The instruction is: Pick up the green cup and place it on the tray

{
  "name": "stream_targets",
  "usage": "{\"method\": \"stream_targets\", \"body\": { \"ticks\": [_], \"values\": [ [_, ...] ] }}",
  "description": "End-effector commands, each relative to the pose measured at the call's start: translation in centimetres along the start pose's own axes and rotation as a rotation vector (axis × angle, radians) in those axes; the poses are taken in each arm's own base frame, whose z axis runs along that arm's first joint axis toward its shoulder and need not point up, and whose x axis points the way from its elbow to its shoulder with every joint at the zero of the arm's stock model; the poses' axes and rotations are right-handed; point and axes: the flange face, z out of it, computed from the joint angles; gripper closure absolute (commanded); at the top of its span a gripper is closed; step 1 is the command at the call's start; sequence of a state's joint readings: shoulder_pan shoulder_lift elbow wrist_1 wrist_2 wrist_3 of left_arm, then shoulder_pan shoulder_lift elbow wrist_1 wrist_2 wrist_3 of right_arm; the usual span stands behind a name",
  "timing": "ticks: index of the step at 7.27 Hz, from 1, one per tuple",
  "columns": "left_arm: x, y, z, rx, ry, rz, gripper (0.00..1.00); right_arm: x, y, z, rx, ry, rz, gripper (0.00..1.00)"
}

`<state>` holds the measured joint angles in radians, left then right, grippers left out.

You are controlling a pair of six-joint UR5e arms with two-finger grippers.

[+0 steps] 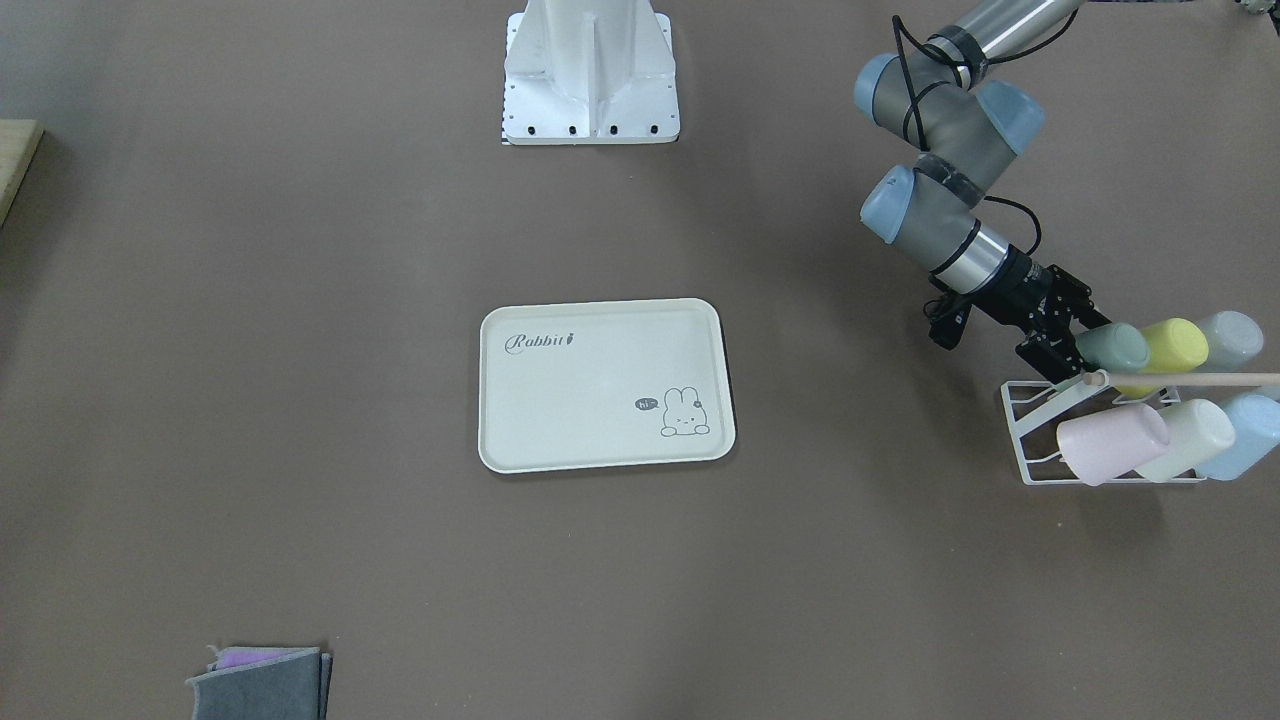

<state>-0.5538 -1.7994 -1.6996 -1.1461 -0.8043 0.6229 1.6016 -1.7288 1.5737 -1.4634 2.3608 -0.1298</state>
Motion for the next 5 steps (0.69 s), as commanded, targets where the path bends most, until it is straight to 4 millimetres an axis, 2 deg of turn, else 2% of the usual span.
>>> {"method": "stream_targets", "body": {
  "ticks": [1, 2, 4, 5],
  "values": [
    [0.00, -0.04, 0.38, -0.002, 0.003, 0.020, 0.04, 0.07, 0.10, 0.00, 0.000, 0.000, 0.003, 0.00],
    [0.05, -0.30, 0.56, -0.001, 0.004, 0.018, 0.16, 0.08, 0.11, 0.10, -0.002, 0.000, 0.002, 0.00],
    [0.11, -0.73, 0.87, 0.006, -0.001, 0.011, 0.74, 0.14, 0.35, 0.19, -0.004, -0.001, 0.004, 0.00],
    [0.10, -0.75, 0.86, 0.008, 0.000, 0.010, 0.93, 0.14, 0.35, 0.19, -0.004, -0.001, 0.005, 0.00]
  ]
}}
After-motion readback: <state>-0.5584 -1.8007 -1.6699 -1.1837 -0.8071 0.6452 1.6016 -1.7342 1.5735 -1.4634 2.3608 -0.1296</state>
